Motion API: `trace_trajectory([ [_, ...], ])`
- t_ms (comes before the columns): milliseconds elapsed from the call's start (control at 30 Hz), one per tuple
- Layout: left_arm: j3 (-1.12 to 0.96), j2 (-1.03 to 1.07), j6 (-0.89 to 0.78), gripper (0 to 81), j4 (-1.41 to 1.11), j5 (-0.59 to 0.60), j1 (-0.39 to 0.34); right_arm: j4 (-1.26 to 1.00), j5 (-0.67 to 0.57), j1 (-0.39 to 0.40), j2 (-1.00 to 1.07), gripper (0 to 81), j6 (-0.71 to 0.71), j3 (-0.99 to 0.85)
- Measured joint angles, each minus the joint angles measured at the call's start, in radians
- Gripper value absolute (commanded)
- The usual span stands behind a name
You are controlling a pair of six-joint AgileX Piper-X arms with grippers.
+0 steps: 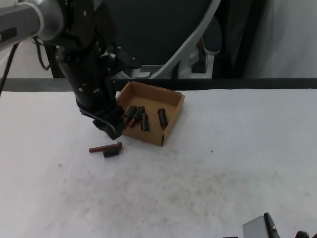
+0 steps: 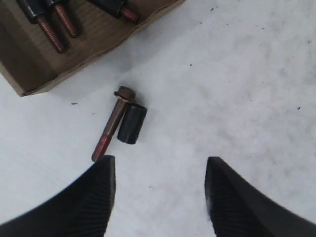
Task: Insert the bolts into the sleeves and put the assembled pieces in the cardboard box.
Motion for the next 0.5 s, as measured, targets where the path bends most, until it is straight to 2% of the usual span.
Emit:
trace_trajectory([
  [167, 0.021, 0.008, 0.072, 51.0, -0.069, -0.008, 0.023, 0.0, 0.0, 0.0, 0.0, 18.3, -0.034, 0.0],
  [500, 0.023, 0.142, 0.175, 51.0, -0.19, -0.008, 0.025, 0.0, 0.085, 0.0, 0.0, 18.3, -0.048, 0.0],
])
